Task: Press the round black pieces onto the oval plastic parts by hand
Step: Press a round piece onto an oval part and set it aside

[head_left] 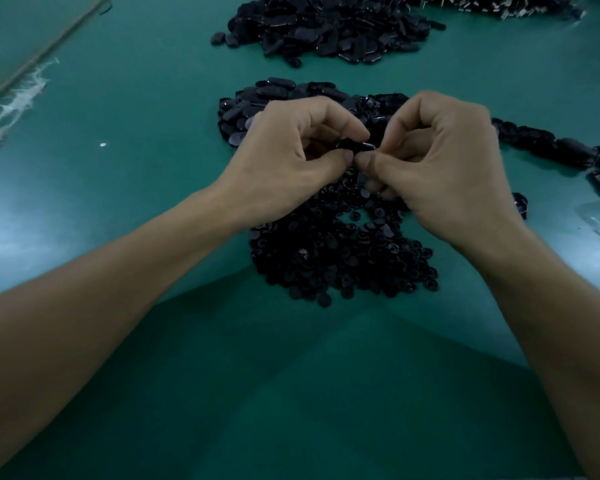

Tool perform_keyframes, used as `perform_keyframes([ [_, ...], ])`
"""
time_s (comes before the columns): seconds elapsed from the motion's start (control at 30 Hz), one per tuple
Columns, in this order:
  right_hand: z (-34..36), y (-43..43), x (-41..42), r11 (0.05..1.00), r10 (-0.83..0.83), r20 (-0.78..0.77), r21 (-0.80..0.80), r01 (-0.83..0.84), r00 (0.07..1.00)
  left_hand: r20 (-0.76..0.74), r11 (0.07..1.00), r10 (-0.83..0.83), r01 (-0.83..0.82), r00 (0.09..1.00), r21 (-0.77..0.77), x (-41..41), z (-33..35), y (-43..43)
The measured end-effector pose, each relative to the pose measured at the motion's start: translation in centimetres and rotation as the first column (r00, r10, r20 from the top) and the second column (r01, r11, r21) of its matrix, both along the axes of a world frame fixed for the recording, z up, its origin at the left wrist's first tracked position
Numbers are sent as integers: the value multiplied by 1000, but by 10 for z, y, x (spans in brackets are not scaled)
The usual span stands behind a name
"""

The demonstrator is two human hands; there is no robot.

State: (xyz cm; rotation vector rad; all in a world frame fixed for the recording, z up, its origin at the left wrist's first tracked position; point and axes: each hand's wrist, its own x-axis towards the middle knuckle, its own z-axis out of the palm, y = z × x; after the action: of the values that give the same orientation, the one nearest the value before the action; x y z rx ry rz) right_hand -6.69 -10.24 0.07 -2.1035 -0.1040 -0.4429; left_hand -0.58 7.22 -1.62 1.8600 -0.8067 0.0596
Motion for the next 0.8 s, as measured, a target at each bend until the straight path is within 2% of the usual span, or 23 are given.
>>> perform_keyframes([
  [0.1,3,-3,-1,998,49,-31,41,-48,998,-48,998,-61,61,997,-7,2,0,2],
  [0.3,4,-13,-1,999,35,-58,-31,-37,998,-61,992,-125,124,990,-29,2,0,3],
  [0.57,-2,-10,4,997,63,-28,-46,-64,998,-211,977,-164,129,964,-171,4,1,4],
  [0.8,-2,-13,6,989,128,-94,82,-120,987,-360,959,-167,67,918,-274,7,1,4],
])
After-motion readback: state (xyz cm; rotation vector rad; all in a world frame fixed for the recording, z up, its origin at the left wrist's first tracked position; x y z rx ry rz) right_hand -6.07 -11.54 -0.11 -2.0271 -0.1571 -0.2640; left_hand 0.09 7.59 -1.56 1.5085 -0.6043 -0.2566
